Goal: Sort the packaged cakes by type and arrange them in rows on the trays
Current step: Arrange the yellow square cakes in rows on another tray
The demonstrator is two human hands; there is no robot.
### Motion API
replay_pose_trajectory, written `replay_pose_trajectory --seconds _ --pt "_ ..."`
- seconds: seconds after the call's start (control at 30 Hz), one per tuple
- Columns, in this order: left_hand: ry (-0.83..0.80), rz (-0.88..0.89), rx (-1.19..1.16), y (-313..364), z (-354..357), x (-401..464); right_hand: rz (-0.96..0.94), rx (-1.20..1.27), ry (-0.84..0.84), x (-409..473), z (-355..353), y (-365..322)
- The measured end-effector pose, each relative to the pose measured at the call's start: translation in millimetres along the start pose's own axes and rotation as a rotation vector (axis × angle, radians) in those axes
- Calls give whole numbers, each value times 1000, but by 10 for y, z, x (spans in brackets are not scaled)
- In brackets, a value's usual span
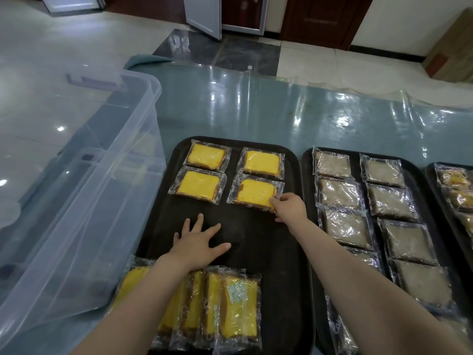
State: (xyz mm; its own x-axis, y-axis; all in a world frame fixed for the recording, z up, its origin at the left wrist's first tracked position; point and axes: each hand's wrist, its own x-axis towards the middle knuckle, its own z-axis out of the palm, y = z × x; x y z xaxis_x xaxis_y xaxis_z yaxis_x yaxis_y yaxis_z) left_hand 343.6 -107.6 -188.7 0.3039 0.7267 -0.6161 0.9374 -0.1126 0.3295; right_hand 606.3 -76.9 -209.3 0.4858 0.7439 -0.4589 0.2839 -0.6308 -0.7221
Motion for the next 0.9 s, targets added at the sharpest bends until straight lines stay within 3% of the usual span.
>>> replay_pose_trajectory --seconds 0.57,0.9 --pt "-3 -2 -5 5 -23 -18 -198 -166 135 -187 -37 90" --pt "120 9 -52 -34 96 -82 -269 -159 59 -790 46 341"
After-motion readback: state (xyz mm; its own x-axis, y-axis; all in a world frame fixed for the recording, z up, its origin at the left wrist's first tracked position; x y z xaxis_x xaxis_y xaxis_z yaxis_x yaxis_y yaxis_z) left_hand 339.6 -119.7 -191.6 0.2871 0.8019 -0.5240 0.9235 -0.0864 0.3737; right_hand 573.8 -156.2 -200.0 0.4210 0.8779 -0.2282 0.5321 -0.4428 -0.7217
